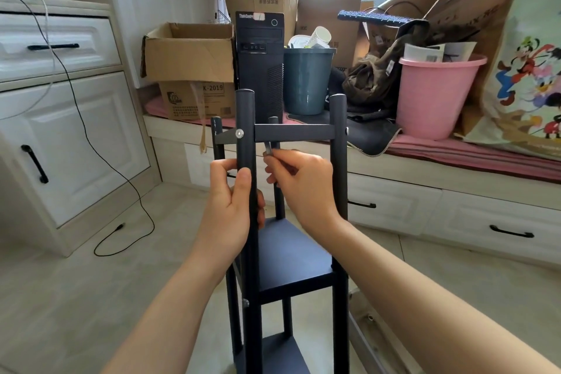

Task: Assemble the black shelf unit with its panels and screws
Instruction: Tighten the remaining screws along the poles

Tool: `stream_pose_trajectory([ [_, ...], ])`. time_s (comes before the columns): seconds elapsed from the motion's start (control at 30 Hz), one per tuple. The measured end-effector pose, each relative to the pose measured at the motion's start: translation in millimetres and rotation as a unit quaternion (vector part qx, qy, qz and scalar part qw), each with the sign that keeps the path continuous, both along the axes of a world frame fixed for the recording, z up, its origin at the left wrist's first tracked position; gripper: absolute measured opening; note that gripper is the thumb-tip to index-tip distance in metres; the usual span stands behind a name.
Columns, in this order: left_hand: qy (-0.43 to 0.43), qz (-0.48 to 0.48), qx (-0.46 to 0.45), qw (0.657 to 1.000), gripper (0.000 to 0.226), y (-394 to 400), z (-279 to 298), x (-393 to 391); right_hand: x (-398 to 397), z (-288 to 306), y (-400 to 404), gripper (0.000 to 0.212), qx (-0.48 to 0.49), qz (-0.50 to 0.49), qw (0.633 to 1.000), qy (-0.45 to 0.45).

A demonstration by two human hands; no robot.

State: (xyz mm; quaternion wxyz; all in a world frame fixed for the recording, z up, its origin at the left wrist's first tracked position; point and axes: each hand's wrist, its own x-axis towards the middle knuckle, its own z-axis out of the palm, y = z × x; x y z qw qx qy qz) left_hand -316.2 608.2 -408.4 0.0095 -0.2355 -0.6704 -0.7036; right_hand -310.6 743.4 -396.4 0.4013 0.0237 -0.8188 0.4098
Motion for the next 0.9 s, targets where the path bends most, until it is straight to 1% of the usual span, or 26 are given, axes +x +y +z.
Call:
stream_pose_trajectory([
  [0.2, 0.004, -0.001, 0.005, 1.0, 0.007, 0.9, 0.8, 2.1, -17.3, -16.8, -12.7, 0.01, -0.028, -0.015, 0.997, 0.072],
  [0.37, 0.007, -0.007, 0.017, 1.0, 0.007, 3.1, 1.8, 3.7, -32.1, -21.1, -23.2, 0.013, -0.106, -0.001, 0.991, 0.085],
  [0.47, 0.006, -0.01, 0.017, 1.0, 0.008, 4.4, 2.1, 2.9, -40.4, -21.3, -25.7, 0.014, -0.125, -0.002, 0.989, 0.083],
  [0.53, 0.008, -0.012, 0.017, 1.0, 0.008, 4.8, 2.5, 2.3, -42.7, -21.1, -25.6, 0.014, -0.122, -0.003, 0.988, 0.093],
  [0.73, 0.015, -0.013, 0.012, 1.0, 0.007, 5.4, 2.3, 0.8, -40.5, -19.0, -18.8, 0.013, -0.071, -0.02, 0.991, 0.108],
  [0.8, 0.011, -0.016, 0.01, 1.0, 0.008, 5.2, 2.0, 0.4, -36.0, -18.0, -14.0, 0.013, -0.056, -0.009, 0.994, 0.091],
  [0.9, 0.006, -0.021, 0.011, 1.0, 0.008, 4.8, 2.3, 0.7, -24.3, -14.3, -8.4, 0.015, -0.031, 0.018, 0.999, 0.04],
])
